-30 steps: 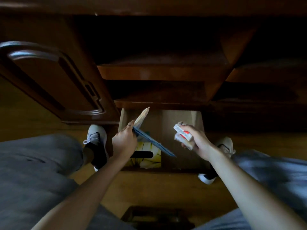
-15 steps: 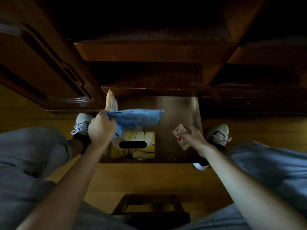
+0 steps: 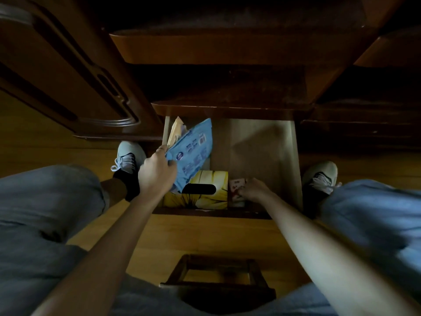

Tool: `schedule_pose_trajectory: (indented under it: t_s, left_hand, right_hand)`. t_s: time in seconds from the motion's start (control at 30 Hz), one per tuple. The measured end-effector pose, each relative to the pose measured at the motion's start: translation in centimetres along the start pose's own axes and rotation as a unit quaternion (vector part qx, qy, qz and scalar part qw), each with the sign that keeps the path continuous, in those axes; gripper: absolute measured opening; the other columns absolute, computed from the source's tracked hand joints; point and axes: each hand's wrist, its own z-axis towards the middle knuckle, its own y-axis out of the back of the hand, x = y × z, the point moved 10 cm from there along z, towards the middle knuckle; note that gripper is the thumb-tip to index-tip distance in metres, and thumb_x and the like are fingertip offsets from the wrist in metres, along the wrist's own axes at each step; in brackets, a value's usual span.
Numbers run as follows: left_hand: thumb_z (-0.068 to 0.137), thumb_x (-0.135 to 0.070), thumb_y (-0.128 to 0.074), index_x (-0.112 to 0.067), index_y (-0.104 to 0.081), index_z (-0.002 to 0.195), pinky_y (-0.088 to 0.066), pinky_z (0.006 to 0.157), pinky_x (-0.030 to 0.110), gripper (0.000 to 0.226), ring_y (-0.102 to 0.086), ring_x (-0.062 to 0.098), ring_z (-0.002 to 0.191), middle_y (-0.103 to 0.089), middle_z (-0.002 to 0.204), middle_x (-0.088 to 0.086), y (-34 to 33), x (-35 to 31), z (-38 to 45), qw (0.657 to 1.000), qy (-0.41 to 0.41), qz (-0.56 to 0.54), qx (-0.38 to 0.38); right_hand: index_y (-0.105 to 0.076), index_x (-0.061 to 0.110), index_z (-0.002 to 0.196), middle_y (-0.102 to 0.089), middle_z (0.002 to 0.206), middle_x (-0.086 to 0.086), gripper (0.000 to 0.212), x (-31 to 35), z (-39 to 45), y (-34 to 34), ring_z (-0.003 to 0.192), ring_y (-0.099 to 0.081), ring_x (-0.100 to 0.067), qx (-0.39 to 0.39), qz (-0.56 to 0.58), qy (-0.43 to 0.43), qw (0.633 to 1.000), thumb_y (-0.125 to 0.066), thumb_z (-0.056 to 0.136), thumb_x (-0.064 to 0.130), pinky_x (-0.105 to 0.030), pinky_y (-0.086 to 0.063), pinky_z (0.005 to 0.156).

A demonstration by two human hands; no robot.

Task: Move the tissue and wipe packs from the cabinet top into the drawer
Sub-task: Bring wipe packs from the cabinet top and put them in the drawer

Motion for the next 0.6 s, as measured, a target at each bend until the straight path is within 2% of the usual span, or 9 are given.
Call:
schedule_pose_trajectory:
  t_s: [0.07, 0.13, 0.23, 0.3, 0.33, 0.43, 0.47, 0.53, 0.6]
  left_hand:
    - [0.09, -0.024, -0.05, -0.018, -0.05, 0.136, -0.032, 0.041, 0.02, 0.046, -0.053, 0.006, 0.057, -0.061, 0.082, -0.004, -0.2, 0.0, 0.0, 1.0, -0.004, -0.007, 0.002]
    - [0.091, -0.024, -0.05, -0.017, -0.051, 0.135, -0.031, 0.04, 0.019, 0.044, -0.054, 0.007, 0.056, -0.059, 0.079, -0.006, -0.5, -0.1, -0.1, 1.0, -0.003, -0.012, 0.008]
    - [0.091, -0.024, -0.051, -0.017, -0.052, 0.131, -0.032, 0.039, 0.019, 0.04, -0.055, 0.008, 0.056, -0.059, 0.076, -0.008, -0.2, -0.4, -0.3, 1.0, -0.004, -0.014, 0.002]
    - [0.091, -0.024, -0.051, -0.017, -0.052, 0.131, -0.034, 0.04, 0.019, 0.04, -0.054, 0.006, 0.058, -0.06, 0.082, -0.005, -0.1, -0.7, -0.4, 1.0, -0.006, -0.016, 0.0]
    - [0.092, -0.023, -0.052, -0.017, -0.052, 0.131, -0.034, 0.04, 0.02, 0.04, -0.054, 0.005, 0.059, -0.06, 0.084, -0.005, -0.1, -0.9, -0.5, 1.0, -0.007, -0.019, -0.001]
    - [0.091, -0.022, -0.055, -0.019, -0.052, 0.133, -0.039, 0.04, 0.022, 0.042, -0.057, 0.007, 0.059, -0.06, 0.082, -0.009, -0.1, -1.5, -0.8, 0.999, 0.0, -0.04, 0.007]
    - [0.09, -0.023, -0.057, -0.021, -0.054, 0.131, -0.045, 0.042, 0.026, 0.041, -0.061, 0.01, 0.063, -0.063, 0.084, -0.008, -0.2, -1.7, -0.9, 0.998, 0.006, -0.063, 0.018]
    - [0.086, -0.024, -0.063, -0.023, -0.059, 0.122, -0.058, 0.053, 0.033, 0.037, -0.069, 0.015, 0.075, -0.07, 0.094, -0.004, -1.1, -2.2, -1.1, 0.98, 0.037, -0.187, 0.057]
    - [0.083, -0.017, -0.073, -0.025, -0.061, 0.113, -0.059, 0.058, 0.028, 0.033, -0.073, 0.015, 0.087, -0.074, 0.096, -0.004, -2.2, -3.1, -1.7, 0.923, 0.075, -0.366, 0.094]
  right_hand:
    - [-0.042, 0.017, 0.152, -0.061, 0.136, -0.011, 0.066, -0.4, 0.3, 0.3, 0.123, -0.059, -0.03, 0.006, 0.05, 0.006, 0.999, -0.068, 0.091, 0.015, -0.031, -0.051, 0.088]
    - [-0.016, 0.023, 0.162, -0.049, 0.151, -0.011, 0.085, -0.3, 0.1, 0.7, 0.133, -0.051, -0.031, -0.007, 0.015, 0.032, 0.999, -0.066, 0.093, 0.018, -0.029, -0.046, 0.094]
    - [-0.034, 0.015, 0.156, -0.051, 0.149, -0.012, 0.069, 0.4, 0.3, -0.3, 0.131, -0.052, -0.031, -0.02, -0.117, 0.06, 0.991, -0.065, 0.095, 0.026, -0.036, -0.048, 0.1]
    - [-0.058, 0.008, 0.132, -0.06, 0.138, -0.014, 0.045, 1.0, 0.2, -1.7, 0.12, -0.059, -0.032, 0.011, -0.151, 0.065, 0.986, -0.063, 0.093, 0.031, -0.036, -0.051, 0.087]
    - [-0.06, 0.008, 0.126, -0.061, 0.136, -0.014, 0.044, 1.0, 0.1, -1.9, 0.117, -0.06, -0.032, 0.025, -0.152, 0.059, 0.986, -0.061, 0.092, 0.036, -0.035, -0.05, 0.084]
    - [-0.035, 0.016, 0.155, -0.042, 0.158, -0.007, 0.083, 0.5, -0.8, -0.7, 0.141, -0.044, -0.031, 0.03, -0.15, 0.029, 0.988, -0.056, 0.087, 0.06, -0.041, -0.042, 0.103]
    - [-0.031, 0.02, 0.157, -0.042, 0.158, -0.004, 0.088, 1.1, -1.3, 0.7, 0.141, -0.043, -0.031, -0.01, -0.128, 0.04, 0.991, -0.055, 0.086, 0.065, -0.043, -0.043, 0.104]
    - [-0.042, 0.024, 0.148, -0.059, 0.139, 0.003, 0.083, 3.3, -2.8, 3.6, 0.126, -0.057, -0.027, -0.076, 0.031, 0.092, 0.992, -0.054, 0.083, 0.074, -0.04, -0.049, 0.088]
    - [-0.055, 0.028, 0.137, -0.067, 0.127, 0.007, 0.076, 5.8, -4.5, 4.3, 0.119, -0.064, -0.023, -0.007, 0.325, 0.128, 0.937, -0.063, 0.079, 0.076, -0.039, -0.053, 0.084]
